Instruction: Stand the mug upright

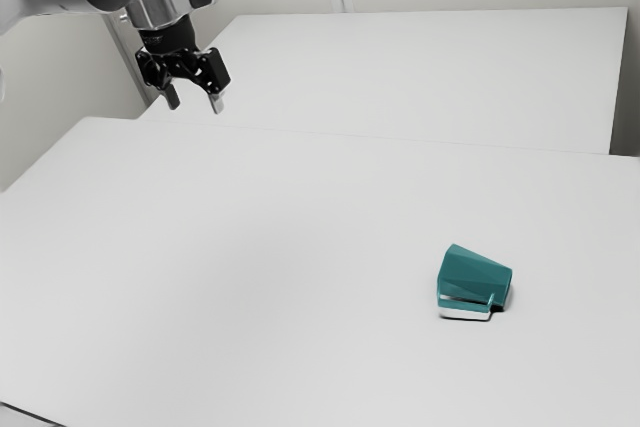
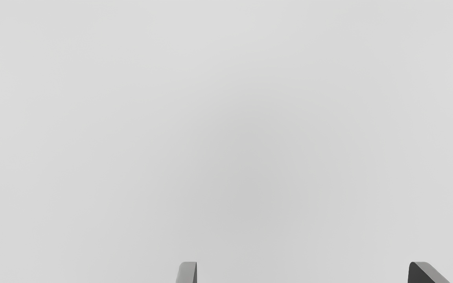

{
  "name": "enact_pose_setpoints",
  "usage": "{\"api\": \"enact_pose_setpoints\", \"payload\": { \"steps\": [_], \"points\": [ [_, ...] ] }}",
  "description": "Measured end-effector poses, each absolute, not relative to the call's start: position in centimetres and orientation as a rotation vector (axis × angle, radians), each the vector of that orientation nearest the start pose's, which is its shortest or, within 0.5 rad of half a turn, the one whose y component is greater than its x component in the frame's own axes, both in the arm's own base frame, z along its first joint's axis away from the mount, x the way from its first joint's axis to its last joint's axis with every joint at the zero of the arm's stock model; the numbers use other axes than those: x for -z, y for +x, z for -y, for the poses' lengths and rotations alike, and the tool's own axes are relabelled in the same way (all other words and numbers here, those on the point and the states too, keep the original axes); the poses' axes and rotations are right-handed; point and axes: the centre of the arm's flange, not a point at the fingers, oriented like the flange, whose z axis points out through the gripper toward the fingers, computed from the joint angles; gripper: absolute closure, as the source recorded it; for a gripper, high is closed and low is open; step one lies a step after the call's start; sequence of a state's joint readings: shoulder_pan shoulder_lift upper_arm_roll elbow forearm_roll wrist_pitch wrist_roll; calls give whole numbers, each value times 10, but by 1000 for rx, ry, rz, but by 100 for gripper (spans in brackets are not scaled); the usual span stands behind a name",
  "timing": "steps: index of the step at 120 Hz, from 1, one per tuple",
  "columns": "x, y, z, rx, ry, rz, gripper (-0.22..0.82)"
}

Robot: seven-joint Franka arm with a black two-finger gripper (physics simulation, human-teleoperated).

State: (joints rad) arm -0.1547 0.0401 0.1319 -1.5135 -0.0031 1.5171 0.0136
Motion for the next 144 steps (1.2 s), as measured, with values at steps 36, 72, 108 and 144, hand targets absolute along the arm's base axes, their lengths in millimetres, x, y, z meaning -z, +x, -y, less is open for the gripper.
{"api": "enact_pose_setpoints", "payload": {
  "steps": [36, 72, 108, 144],
  "points": [
    [-625, 561, 15, -55, -3147, -55, 2],
    [-616, 563, 29, -65, -3219, -85, 2],
    [-583, 569, 59, -15, -3373, -181, 2],
    [-540, 572, 103, 77, -3536, -342, 2]
  ]
}}
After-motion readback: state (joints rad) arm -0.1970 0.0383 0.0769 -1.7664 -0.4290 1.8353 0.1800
